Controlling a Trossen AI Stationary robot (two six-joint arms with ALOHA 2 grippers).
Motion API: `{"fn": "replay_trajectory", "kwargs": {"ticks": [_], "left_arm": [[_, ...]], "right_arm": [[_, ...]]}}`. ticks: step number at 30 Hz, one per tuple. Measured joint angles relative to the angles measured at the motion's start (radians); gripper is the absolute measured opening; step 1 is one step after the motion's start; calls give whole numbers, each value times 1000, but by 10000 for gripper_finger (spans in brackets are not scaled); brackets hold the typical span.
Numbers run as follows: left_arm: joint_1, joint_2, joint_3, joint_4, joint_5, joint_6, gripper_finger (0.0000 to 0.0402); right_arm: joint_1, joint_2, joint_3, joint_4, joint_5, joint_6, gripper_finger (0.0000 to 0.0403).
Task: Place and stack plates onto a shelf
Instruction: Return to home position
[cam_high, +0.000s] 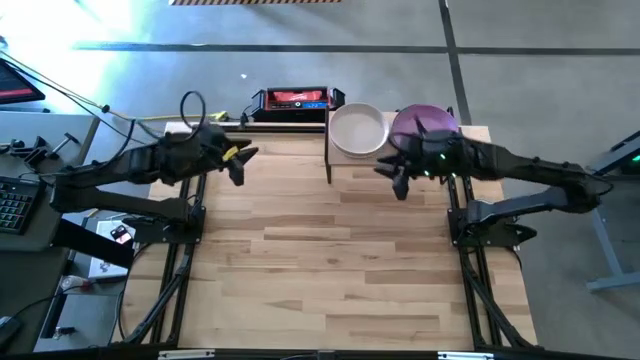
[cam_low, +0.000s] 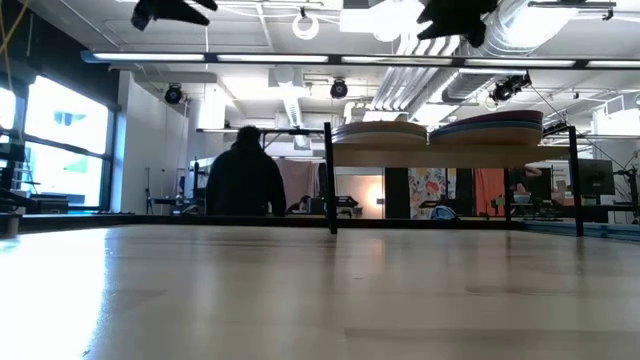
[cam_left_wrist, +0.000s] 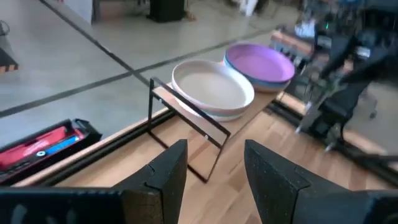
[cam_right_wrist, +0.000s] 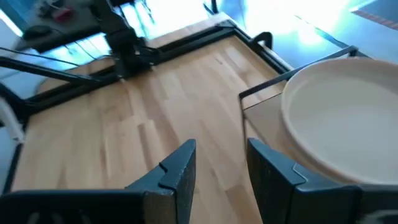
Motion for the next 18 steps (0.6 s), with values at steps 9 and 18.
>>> {"fn": "replay_trajectory", "kwargs": {"ticks": [9,18], "left_arm": [[-160,-216,-364,350,5,101,147],[-239,-371,-591,380,6,110,147]], "right_arm": [[34,-205,-362,201,-4,-13,123],[39,-240,-693,685,-87,38,123]]}}
